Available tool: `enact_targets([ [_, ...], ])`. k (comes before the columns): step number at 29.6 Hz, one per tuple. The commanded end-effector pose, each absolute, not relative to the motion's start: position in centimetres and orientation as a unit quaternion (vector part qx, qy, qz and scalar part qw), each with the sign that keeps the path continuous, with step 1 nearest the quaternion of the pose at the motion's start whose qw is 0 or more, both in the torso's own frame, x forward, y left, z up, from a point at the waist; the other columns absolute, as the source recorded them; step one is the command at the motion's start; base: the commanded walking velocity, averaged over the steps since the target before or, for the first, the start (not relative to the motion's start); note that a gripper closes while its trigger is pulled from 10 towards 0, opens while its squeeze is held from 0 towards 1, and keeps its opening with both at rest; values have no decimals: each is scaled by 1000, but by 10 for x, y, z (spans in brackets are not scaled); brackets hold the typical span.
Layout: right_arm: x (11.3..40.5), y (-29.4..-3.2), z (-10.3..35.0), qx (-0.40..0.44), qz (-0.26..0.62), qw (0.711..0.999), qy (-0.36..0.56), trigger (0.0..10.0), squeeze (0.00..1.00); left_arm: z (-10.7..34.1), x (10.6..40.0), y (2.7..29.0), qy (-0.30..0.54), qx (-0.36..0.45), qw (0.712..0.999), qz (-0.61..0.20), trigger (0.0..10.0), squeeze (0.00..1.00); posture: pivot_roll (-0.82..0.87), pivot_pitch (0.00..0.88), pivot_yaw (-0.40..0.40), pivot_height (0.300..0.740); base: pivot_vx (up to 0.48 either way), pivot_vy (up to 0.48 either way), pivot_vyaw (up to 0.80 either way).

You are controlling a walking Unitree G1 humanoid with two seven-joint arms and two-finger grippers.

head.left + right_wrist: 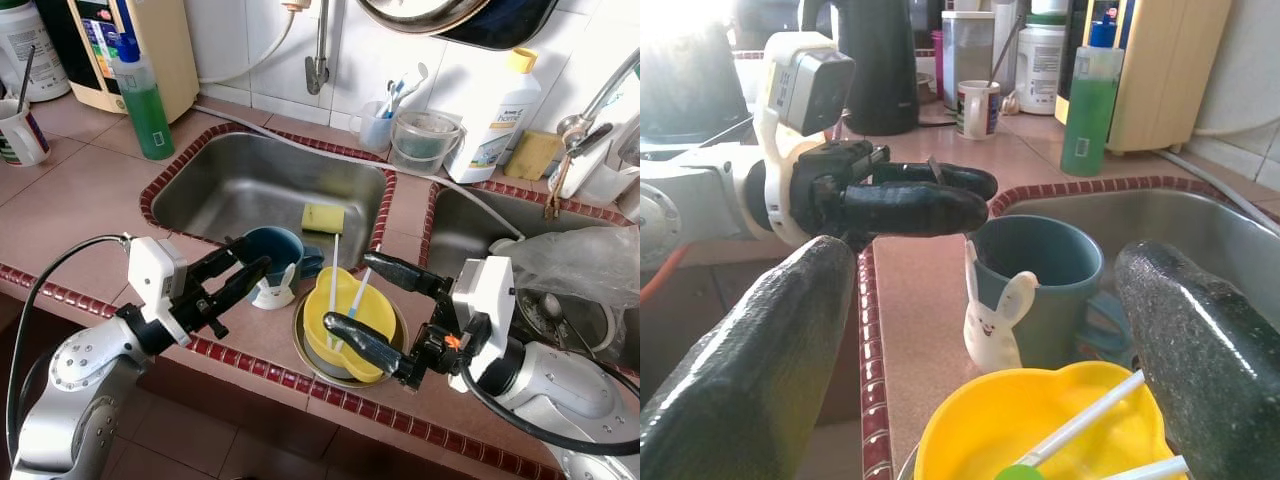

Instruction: Kitchen organization

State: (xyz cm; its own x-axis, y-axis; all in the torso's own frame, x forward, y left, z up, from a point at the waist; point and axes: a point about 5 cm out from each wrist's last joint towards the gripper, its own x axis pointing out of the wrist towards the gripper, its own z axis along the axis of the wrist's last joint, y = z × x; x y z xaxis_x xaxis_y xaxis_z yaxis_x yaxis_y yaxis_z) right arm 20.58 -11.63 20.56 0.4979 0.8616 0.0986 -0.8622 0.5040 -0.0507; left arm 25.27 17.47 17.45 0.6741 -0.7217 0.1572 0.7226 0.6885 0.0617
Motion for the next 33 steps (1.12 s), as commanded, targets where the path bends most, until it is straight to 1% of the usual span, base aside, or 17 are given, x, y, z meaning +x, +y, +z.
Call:
enact_targets([
  [1,202,-117,210,0,500,864,-61,10000,0,175,253,173,-83,-5,912,-403,0,0,-97,106,-28,740,0,0,0],
  [23,205,-116,211,-2,498,864,-65,10000,0,178,258,174,-84,-3,911,-404,39,0,-96,99,-23,740,0,0,0],
  [24,204,-116,211,-2,499,864,-65,10000,0,178,258,174,-84,1,911,-405,7373,0,-95,100,-22,740,0,0,0],
  [25,204,-116,211,-2,499,864,-65,10000,0,179,258,173,-84,4,910,-406,10000,0,-95,98,-22,740,0,0,0],
  [33,204,-116,210,1,501,863,-63,10000,0,190,261,170,-91,15,903,-420,10000,0,-96,92,-21,740,0,0,0],
])
